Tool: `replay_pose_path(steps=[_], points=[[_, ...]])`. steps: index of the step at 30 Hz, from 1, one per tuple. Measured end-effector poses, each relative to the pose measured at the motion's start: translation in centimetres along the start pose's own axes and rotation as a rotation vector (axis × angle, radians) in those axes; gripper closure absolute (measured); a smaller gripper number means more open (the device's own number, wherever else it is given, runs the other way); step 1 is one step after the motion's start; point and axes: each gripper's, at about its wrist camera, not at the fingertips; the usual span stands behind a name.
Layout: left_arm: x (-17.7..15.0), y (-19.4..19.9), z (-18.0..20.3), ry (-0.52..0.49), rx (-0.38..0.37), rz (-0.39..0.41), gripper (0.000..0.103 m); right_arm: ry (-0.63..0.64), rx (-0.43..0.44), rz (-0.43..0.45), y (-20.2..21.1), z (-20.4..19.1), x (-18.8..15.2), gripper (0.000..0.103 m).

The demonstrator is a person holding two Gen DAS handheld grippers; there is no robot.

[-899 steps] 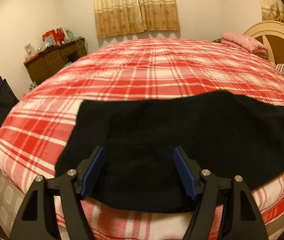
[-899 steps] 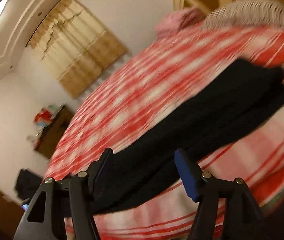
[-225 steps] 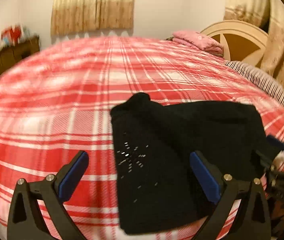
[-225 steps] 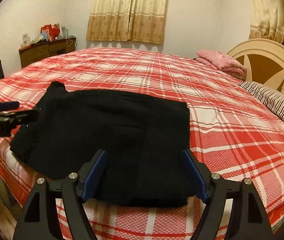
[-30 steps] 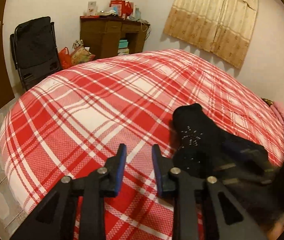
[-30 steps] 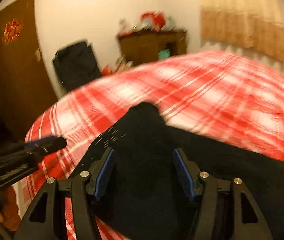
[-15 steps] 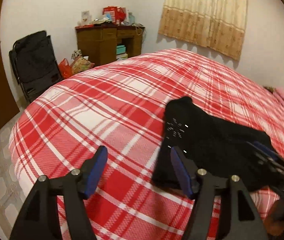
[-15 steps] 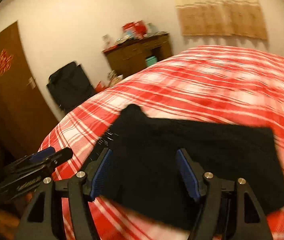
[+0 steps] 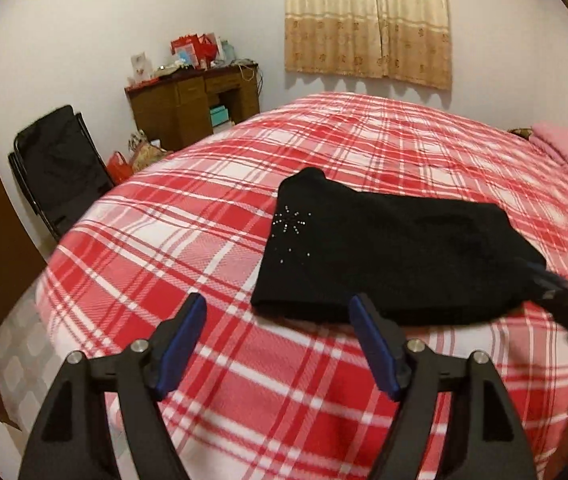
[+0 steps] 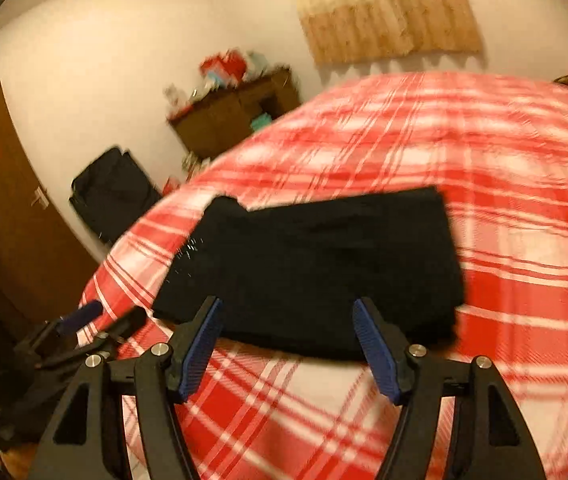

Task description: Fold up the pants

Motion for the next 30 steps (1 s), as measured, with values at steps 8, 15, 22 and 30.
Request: replay_pose_path(steps=[8,15,22,30], points=[[-0.6,4.6,1.2,-0.027,-0.028,0.073,0.009,-0.074,-0.114,0.073,7.9,-0.5,-3.0,0.034],[-1.2,9.3,2.2,-0.091,-0.039,0.177,0.000,-0.019,-0.193,0.182,13.4,-2.0,-3.6,0.032],[-1.8,12.1,1.8,-0.087,-0.085,0.215,0.000,0.014,-0.228,0.239,16.2,-3.7,-4.3,0.031],[-1.7,13.5,0.7,-0.060,-0.073,0.247,0.000,0.075,-0.231,0.277,17.4,-5.7,-4.8,0.030]])
Point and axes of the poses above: each gripper's, at about its wrist camera, not at the fingertips, and y roughly against the way its jaws point, z to its right, x to its top, and after that the axes turned 9 degrees about z, right-handed
